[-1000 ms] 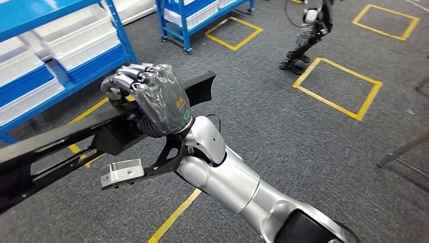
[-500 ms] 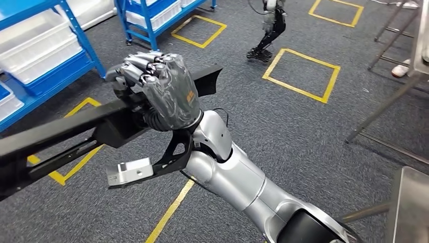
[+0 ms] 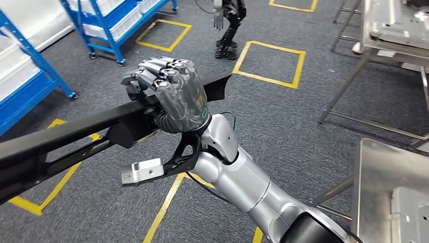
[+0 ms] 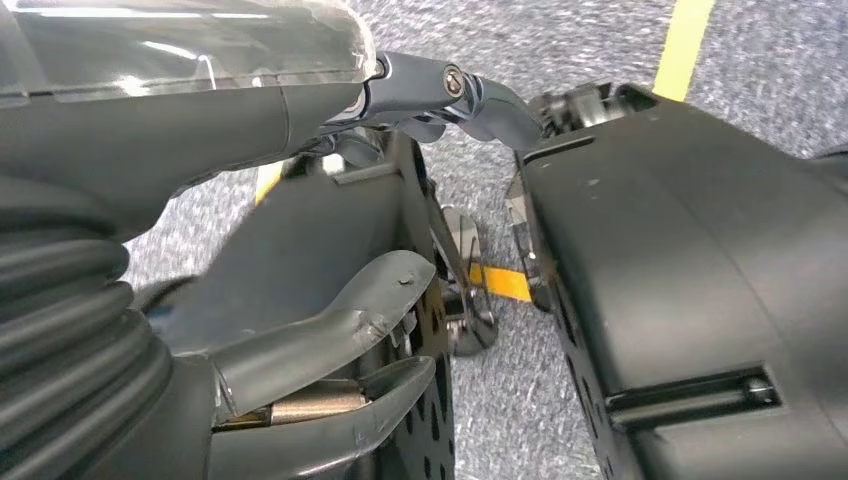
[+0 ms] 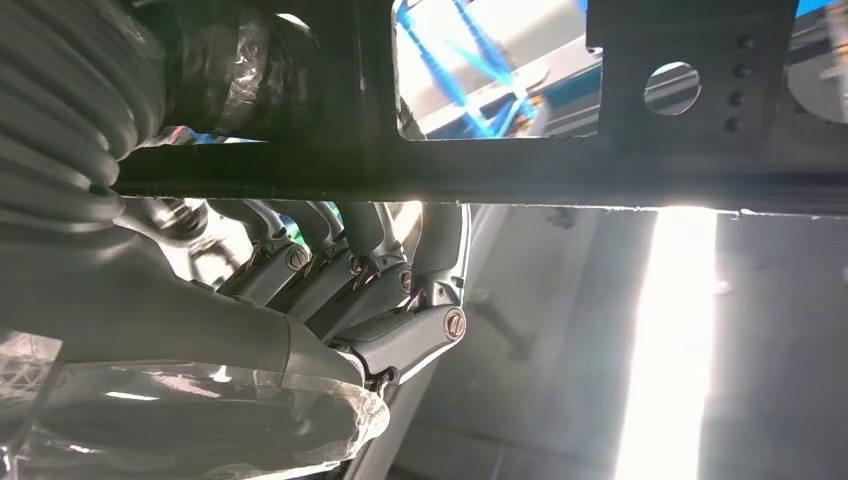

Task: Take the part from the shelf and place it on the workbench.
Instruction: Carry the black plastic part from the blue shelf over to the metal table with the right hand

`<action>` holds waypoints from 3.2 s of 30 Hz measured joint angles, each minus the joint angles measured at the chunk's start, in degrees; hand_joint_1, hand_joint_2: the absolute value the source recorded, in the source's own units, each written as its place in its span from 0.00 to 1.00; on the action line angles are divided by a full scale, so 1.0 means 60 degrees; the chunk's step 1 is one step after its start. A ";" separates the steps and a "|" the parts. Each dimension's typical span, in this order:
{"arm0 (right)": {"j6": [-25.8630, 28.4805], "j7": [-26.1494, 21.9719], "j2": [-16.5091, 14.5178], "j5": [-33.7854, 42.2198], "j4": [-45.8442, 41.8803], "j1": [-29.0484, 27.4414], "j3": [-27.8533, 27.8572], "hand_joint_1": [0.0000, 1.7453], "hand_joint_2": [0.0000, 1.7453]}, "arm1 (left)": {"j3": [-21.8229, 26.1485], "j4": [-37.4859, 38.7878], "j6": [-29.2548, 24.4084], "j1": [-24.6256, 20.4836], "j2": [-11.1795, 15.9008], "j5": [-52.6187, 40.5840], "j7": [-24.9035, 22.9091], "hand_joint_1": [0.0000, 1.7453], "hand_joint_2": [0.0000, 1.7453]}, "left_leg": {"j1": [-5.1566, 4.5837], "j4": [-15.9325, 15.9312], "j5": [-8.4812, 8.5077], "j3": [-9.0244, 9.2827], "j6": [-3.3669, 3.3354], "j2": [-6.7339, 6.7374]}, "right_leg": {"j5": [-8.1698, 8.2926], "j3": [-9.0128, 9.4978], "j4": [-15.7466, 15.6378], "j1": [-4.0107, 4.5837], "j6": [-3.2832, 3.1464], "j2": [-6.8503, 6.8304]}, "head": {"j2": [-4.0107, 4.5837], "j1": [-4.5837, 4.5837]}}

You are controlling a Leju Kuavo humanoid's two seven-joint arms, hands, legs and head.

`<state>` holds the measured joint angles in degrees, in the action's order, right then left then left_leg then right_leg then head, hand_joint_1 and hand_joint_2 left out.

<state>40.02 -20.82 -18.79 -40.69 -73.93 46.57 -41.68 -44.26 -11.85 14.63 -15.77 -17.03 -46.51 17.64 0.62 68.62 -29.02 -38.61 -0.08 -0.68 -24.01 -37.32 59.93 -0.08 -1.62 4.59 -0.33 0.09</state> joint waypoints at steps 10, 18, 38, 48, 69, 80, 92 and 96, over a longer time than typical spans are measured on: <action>0.0007 -0.0032 0.0396 -0.0236 -0.0261 -0.0274 0.0456 1.00 1.00 | -0.0017 0.0004 -0.0158 0.0160 0.0044 -0.0025 0.0126 0.00 1.00 | 0.0075 -0.1923 0.0712 0.0813 -0.0260 0.0055 | -0.0600 -0.0644 0.0996 -0.0055 0.0431 -0.0326 | 0.0000 -0.0022; 0.0006 -0.0003 0.0637 -0.0270 -0.0384 -0.0471 0.0615 1.00 1.00 | -0.0037 0.0004 -0.0097 0.0300 0.0087 -0.0092 0.0055 0.00 1.00 | 0.0058 -0.1683 0.0467 0.0804 -0.0018 0.0956 | -0.0146 -0.0125 0.0237 -0.0149 0.0575 -0.1384 | 0.0000 -0.0018; -0.0165 0.0333 0.0772 -0.0454 -0.0027 -0.0423 0.0946 1.00 1.00 | -0.0113 0.0007 0.0171 0.0483 0.0158 -0.0213 -0.0159 0.00 1.00 | -0.0007 -0.1820 0.0630 0.0849 -0.0376 -0.0430 | -0.0080 -0.0100 0.0033 -0.0104 0.0348 0.0359 | 0.0000 -0.0021; -0.0190 0.0353 0.0791 -0.0448 0.0076 -0.0377 0.0986 1.00 1.00 | -0.0113 0.0003 0.0150 0.0449 0.0147 -0.0241 -0.0222 0.00 1.00 | 0.0008 -0.1741 0.0413 0.0940 -0.0216 0.0807 | -0.0157 -0.0046 0.0274 -0.0041 0.0479 -0.1224 | 0.0000 -0.0078; -0.0302 0.0386 0.0921 -0.0474 0.0060 -0.0335 0.1215 1.00 1.00 | -0.0095 0.0001 -0.0044 0.0521 0.0155 -0.0211 -0.0326 0.00 1.00 | 0.0110 -0.1767 0.0479 0.0916 -0.0218 -0.0392 | 0.0011 -0.0233 0.0096 -0.0083 0.0381 0.0229 | 0.0000 -0.0092; -0.0313 0.0459 0.1326 -0.0470 -0.0321 -0.0544 0.1558 1.00 1.00 | -0.0086 0.0000 -0.0069 0.0510 0.0158 -0.0269 -0.0358 0.00 1.00 | 0.0027 -0.1693 0.0333 0.0973 -0.0124 0.0901 | -0.0057 0.0046 -0.0010 -0.0052 0.0438 -0.1329 | 0.0000 -0.0149; -0.0351 0.0489 0.1747 -0.0433 -0.0794 -0.0728 0.1892 1.00 1.00 | -0.0088 0.0000 -0.0042 0.0517 0.0183 -0.0669 -0.0482 0.00 1.00 | 0.0088 0.0081 -0.0256 0.0219 0.0052 0.0071 | -0.0009 0.0076 -0.0077 -0.0106 0.0120 -0.0109 | 0.0000 -0.0141; -0.0382 0.0510 0.1870 -0.0392 -0.0936 -0.0744 0.2043 1.00 1.00 | -0.0145 0.0001 -0.0033 0.0537 0.0215 -0.0961 -0.0617 0.00 1.00 | 0.0118 -0.1481 0.0288 0.0875 -0.0065 -0.0641 | 0.0056 -0.0055 -0.0026 -0.0167 0.0284 0.0336 | 0.0000 -0.0140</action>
<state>37.73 -17.76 -7.57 -43.04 -79.55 42.11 -29.42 -45.13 -11.84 14.44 -12.55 -15.74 -52.28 13.93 1.33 59.74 -27.29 -33.37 -0.47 -4.52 -23.68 -37.65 59.77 -1.08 0.09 6.61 -0.33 -0.75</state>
